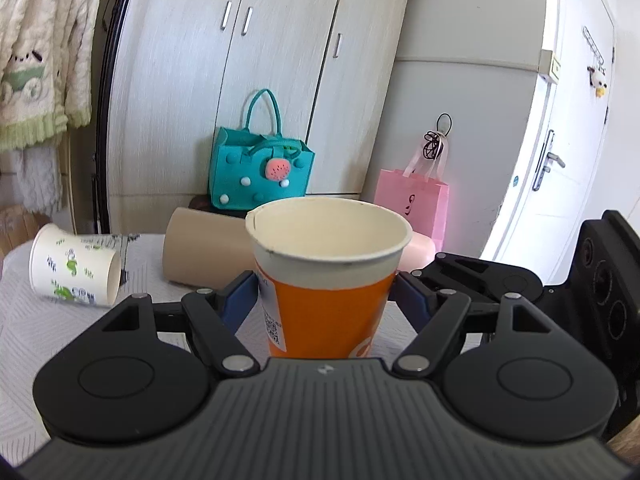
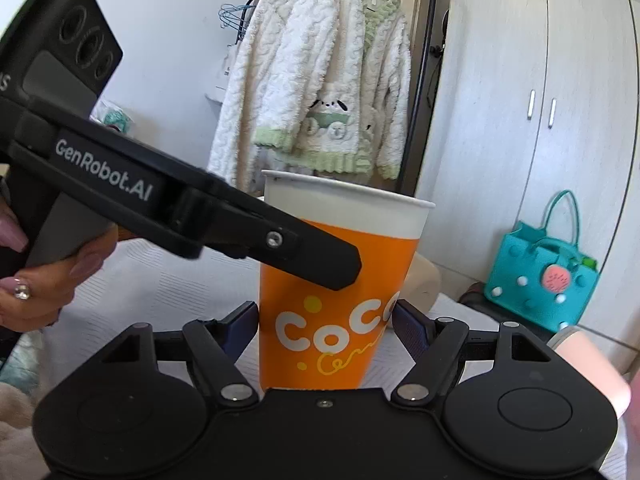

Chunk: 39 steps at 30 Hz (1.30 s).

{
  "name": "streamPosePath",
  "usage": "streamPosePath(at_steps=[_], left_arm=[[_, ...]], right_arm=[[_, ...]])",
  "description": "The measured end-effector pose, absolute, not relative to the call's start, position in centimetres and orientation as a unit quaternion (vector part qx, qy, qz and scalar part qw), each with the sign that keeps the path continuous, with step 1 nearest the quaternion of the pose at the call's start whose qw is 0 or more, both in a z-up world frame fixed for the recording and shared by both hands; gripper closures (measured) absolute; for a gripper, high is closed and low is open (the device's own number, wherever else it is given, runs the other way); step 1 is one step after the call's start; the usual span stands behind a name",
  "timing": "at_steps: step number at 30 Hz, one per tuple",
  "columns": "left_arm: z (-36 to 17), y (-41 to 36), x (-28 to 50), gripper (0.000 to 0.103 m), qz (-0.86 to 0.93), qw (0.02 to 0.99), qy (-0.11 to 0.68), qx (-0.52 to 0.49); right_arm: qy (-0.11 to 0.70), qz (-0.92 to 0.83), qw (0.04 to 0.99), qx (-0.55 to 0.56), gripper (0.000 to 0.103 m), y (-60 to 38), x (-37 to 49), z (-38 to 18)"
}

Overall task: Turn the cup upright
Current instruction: 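Lower the upright orange cup onto the tablecloth and open the right gripper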

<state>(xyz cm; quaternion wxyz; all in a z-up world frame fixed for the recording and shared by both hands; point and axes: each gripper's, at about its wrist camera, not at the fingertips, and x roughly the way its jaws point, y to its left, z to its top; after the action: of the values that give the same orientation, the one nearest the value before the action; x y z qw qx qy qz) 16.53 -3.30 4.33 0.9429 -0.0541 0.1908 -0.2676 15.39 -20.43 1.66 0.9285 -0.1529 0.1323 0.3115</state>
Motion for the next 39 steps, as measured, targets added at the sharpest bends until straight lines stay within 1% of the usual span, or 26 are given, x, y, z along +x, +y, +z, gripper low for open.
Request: streamPosePath(at_steps=[2, 6, 11, 15, 18, 21, 23, 26, 30, 39], left_arm=[[4.2, -3.6, 16.7, 0.028, -0.267, 0.944, 0.188, -0.049], [3.9, -3.8, 17.7, 0.029, -0.271, 0.937, 0.21, -0.06], [3.1, -3.6, 18.2, 0.029, -0.269, 0.933, 0.226, -0.074], [2.9, -3.5, 17.8, 0.028, -0.267, 0.933, 0.229, -0.073], [2.9, -3.2, 17.4, 0.025, -0.264, 0.934, 0.229, -0.071], [3.0, -2.8, 16.8, 0.024, -0.253, 0.936, 0.232, -0.071], [3.0, -2.2, 15.9, 0.02, -0.234, 0.942, 0.23, -0.073], [3.0, -1.1, 14.3, 0.018, -0.217, 0.947, 0.225, -0.08], [3.4, -0.2, 12.6, 0.018, -0.203, 0.949, 0.225, -0.082], [4.4, -0.1, 8.2, 0.017, -0.167, 0.964, 0.203, -0.043]], right_arm=[[0.131, 0.305, 0.931, -0.152, 0.025, -20.5, 15.7, 1.4], [0.161, 0.319, 0.928, -0.103, 0.025, -21.4, 16.9, 1.3], [0.149, 0.314, 0.93, -0.119, 0.025, -21.0, 16.6, 0.9], [0.157, 0.318, 0.926, -0.132, 0.023, -20.7, 16.3, 1.0], [0.162, 0.312, 0.929, -0.119, 0.017, -21.0, 16.3, 1.3], [0.168, 0.303, 0.932, -0.109, 0.017, -21.3, 15.9, 1.4], [0.189, 0.289, 0.934, -0.09, 0.017, -21.6, 15.6, 1.6], [0.217, 0.288, 0.932, -0.046, 0.017, -22.5, 14.6, 1.8], [0.202, 0.267, 0.941, -0.053, 0.017, -23.0, 12.5, 1.9], [0.153, 0.236, 0.959, -0.042, 0.017, -24.1, 8.2, 3.1]])
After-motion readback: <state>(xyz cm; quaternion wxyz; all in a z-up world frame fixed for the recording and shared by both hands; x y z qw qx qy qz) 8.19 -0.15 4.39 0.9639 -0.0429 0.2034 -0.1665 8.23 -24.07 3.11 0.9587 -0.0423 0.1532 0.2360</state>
